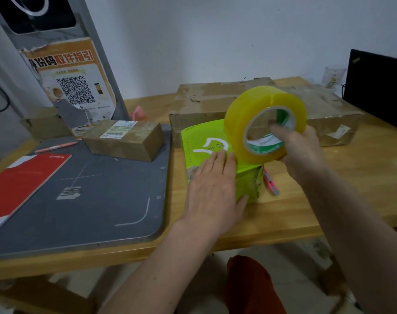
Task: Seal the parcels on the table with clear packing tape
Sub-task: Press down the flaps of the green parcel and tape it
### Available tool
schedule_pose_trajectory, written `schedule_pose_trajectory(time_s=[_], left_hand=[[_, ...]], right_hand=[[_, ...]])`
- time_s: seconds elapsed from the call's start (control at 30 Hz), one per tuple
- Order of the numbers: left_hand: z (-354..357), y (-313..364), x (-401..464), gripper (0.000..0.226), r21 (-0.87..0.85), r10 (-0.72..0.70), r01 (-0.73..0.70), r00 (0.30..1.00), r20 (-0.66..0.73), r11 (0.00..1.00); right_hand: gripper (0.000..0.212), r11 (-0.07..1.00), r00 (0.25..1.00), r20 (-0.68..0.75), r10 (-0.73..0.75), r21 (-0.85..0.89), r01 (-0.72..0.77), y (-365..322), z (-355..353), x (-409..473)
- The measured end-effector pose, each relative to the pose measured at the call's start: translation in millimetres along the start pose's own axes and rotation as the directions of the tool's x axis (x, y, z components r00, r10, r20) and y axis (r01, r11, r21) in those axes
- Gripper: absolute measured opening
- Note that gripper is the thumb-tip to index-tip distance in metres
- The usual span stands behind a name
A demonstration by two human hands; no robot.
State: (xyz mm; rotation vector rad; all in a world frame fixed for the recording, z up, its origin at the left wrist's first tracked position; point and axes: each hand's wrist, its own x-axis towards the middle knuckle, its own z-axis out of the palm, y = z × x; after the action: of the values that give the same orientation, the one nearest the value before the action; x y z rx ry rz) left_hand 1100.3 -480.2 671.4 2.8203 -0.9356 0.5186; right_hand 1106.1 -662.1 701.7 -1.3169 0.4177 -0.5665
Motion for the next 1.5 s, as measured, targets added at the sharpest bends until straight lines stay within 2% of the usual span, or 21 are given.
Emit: schedule_pose_trajectory(time_s=[0.03,0.07,0.17,0.23,0.33,0.43,0.53,0.63,0.73,0.83,1.0,1.13,1.2,1.23,1.33,1.43,1.5], left_hand=[[-1.7,0.3,-1.0,0.093,0.014,-0.004,0.004,1.0,-0.01,1.0],[-4.8,1.6,-2.1,0.096,0.011,0.01,-0.01,1.0,0.004,1.0],[-2.5,3.5,-0.6,0.096,-0.047,0.031,-0.031,0.999,0.014,0.998],[-0.7,0.4,-1.4,0.099,-0.002,0.022,-0.022,1.0,-0.017,1.0],[-1.6,1.3,-2.7,0.099,0.013,-0.011,0.011,1.0,0.029,1.0],[-5.6,3.2,5.3,0.086,-0.021,0.005,-0.003,0.996,0.095,1.0],[-16.4,-0.2,27.2,0.073,0.031,-0.015,0.011,0.995,0.1,0.999],[-18.9,-7.8,35.2,0.083,0.042,-0.089,0.083,0.979,0.181,0.996],[-10.7,-20.0,32.2,0.09,-0.091,-0.167,0.203,0.939,0.302,0.975],[-11.3,-30.0,29.5,0.092,-0.169,-0.198,0.263,0.924,0.327,0.95],[-11.0,-51.2,15.7,0.096,-0.338,-0.232,0.318,0.934,0.27,0.886],[-7.9,-59.8,7.1,0.08,-0.519,-0.276,0.331,0.944,0.182,0.789],[-2.5,-54.7,0.8,0.079,-0.616,-0.282,0.311,0.948,0.147,0.723],[2.2,-50.8,-2.5,0.081,-0.683,-0.278,0.281,0.953,0.119,0.674],[20.7,-40.5,-10.7,0.082,-0.82,-0.271,0.234,0.957,0.101,0.522],[25.0,-29.7,-12.8,0.079,-0.844,-0.234,0.25,0.96,0.152,0.474],[16.4,-23.7,-7.1,0.08,-0.899,-0.266,0.182,0.961,0.077,0.398]], right_hand=[[0.048,0.997,0.999,-0.017,0.039,0.07,-0.038,-0.8,-5.0,4.6],[0.049,0.992,0.998,-0.027,0.053,0.117,-0.05,0.4,-10.3,9.9],[0.031,0.979,0.994,0.011,0.105,0.172,-0.106,7.2,-26.3,20.3],[0.033,0.971,0.992,-0.008,0.125,0.205,-0.121,10.8,-38.1,27.3],[0.045,0.974,0.991,-0.051,0.124,0.195,-0.112,16.3,-53.9,34.6],[0.04,0.955,0.98,-0.037,0.196,0.233,-0.182,29.8,-59.9,28.9],[0.041,0.949,0.971,-0.036,0.237,0.223,-0.223,43.8,-62.0,22.0],[0.041,0.942,0.968,-0.033,0.247,0.243,-0.232,46.4,-61.6,19.2],[0.038,0.937,0.967,0.021,0.253,0.243,-0.251,46.1,-54.1,15.6],[0.038,0.933,0.968,0.068,0.243,0.258,-0.252,46.7,-41.1,9.6],[0.042,0.907,0.945,0.201,0.259,0.286,-0.31,47.3,-16.1,-10.0],[0.044,0.858,0.911,0.365,0.195,0.386,-0.338,37.2,10.9,-33.6],[0.044,0.871,0.934,0.33,0.14,0.407,-0.275,30.2,25.8,-39.5],[0.042,0.887,0.959,0.254,0.126,0.404,-0.223,25.3,31.5,-39.2],[0.036,0.975,0.998,0.039,0.05,0.216,-0.057,9.2,39.5,-32.5],[0.046,0.983,0.991,0.071,-0.11,-0.138,0.119,-3.7,51.7,-37.3],[0.045,0.941,0.98,0.096,-0.176,-0.275,0.196,-4.2,59.7,-40.0]])
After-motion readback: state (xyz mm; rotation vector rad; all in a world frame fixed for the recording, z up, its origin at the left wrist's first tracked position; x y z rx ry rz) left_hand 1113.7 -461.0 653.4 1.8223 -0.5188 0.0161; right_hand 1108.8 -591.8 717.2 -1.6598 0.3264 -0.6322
